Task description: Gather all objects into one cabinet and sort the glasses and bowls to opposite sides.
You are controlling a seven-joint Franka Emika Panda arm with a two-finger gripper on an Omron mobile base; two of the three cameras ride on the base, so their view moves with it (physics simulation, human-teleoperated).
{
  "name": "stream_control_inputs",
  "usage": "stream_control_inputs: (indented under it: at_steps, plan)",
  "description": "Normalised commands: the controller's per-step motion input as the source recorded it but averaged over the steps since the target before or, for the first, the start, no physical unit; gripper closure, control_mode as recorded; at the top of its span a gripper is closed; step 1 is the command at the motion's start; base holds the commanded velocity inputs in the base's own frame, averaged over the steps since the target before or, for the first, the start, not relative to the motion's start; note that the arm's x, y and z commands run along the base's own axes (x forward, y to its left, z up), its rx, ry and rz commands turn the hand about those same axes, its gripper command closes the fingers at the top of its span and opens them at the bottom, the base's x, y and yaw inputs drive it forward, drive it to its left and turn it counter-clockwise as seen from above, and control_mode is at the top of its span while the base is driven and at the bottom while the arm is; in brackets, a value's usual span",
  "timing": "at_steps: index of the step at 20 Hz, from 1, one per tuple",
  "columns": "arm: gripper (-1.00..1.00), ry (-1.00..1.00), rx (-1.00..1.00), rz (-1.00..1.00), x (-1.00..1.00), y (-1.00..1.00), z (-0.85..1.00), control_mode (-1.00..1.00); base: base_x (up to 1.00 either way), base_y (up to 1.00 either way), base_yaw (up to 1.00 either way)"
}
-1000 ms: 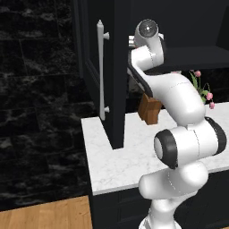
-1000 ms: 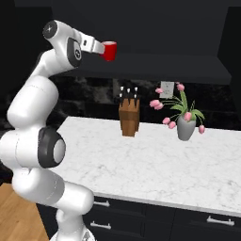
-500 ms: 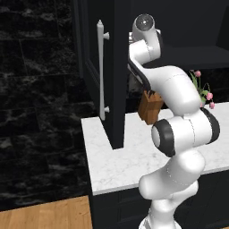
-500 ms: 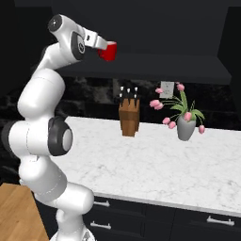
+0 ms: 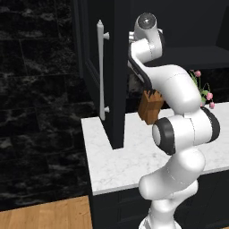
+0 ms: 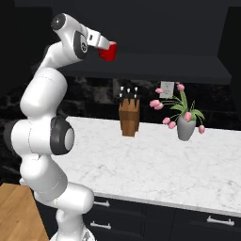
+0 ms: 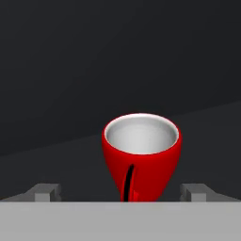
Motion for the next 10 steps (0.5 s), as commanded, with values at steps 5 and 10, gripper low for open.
stream_control_inputs:
  at_steps: [5,10]
  plan:
    - [-1.00,0.00,0.00,0.00,0.08,0.00,-0.09,-1.00,0.00,0.00,0.00]
    - [-1.00,0.00,0.00,0.00,0.13,0.00,-0.08,-1.00,0.00,0.00,0.00]
